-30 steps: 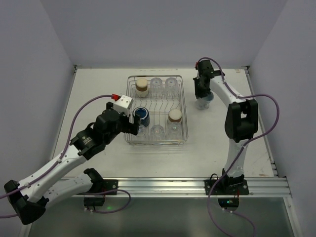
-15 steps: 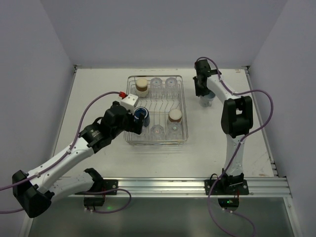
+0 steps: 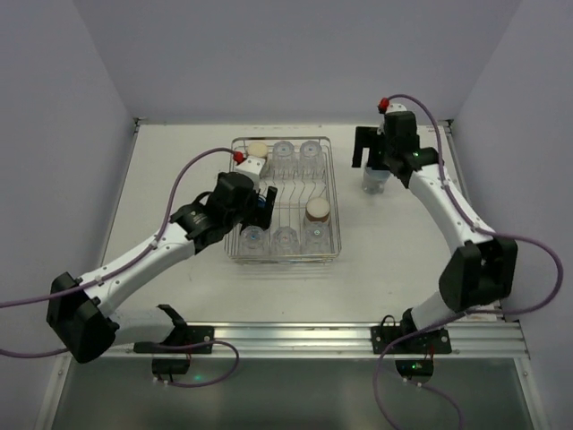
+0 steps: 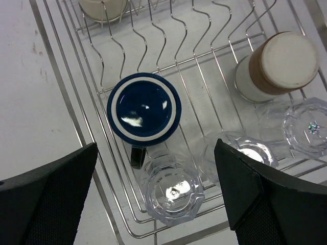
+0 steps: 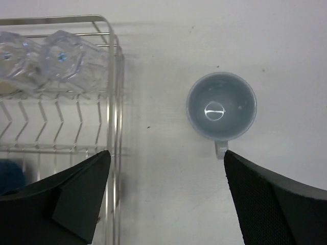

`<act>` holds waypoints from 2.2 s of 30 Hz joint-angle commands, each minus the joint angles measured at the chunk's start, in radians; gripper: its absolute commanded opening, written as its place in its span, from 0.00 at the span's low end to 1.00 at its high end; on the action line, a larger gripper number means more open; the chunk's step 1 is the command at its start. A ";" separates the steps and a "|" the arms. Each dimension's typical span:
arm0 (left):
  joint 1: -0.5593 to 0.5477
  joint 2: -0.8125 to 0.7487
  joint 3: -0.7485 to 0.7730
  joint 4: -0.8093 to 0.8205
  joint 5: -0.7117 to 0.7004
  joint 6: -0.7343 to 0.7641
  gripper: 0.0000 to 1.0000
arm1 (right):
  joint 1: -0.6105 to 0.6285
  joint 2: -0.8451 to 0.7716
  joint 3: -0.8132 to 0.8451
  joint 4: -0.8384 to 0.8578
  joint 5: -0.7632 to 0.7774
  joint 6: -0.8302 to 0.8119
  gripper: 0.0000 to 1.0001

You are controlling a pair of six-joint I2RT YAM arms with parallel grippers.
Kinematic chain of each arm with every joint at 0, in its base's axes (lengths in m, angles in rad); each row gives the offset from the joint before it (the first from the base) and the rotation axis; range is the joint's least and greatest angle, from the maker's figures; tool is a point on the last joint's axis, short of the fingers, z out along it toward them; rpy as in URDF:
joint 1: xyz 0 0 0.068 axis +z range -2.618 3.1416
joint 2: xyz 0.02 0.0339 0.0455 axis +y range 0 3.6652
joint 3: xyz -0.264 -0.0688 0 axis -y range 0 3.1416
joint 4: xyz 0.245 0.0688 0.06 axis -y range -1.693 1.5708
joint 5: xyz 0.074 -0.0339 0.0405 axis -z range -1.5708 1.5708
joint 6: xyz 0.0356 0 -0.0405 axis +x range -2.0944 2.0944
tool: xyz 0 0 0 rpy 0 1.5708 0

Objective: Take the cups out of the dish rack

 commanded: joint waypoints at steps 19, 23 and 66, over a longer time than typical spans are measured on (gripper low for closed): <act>0.073 0.361 0.106 0.081 -0.116 -0.086 1.00 | 0.091 -0.652 -0.537 0.404 -0.335 0.186 0.99; 0.076 0.405 0.090 0.119 -0.084 -0.087 1.00 | 0.090 -0.664 -0.546 0.421 -0.356 0.190 0.99; 0.090 -0.171 -0.144 0.767 0.502 -0.473 0.19 | 0.229 -0.517 -0.876 1.445 -0.698 0.881 0.68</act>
